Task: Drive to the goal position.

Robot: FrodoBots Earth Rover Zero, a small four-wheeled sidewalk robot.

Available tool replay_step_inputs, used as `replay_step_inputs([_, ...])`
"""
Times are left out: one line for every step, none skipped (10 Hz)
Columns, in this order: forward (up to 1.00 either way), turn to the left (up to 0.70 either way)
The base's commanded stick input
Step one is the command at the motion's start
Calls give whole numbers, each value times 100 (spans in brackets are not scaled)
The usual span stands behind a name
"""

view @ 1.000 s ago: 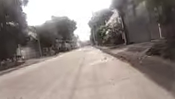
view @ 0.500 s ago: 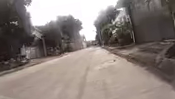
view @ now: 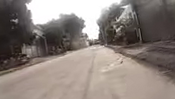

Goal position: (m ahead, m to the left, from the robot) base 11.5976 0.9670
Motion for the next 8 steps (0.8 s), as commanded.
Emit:
replay_step_inputs([85,4])
replay_step_inputs([85,3])
replay_step_inputs([85,-33])
replay_step_inputs([85,-29])
replay_step_inputs([85,-16])
replay_step_inputs([85,4])
replay_step_inputs([85,4])
replay_step_inputs([85,0])
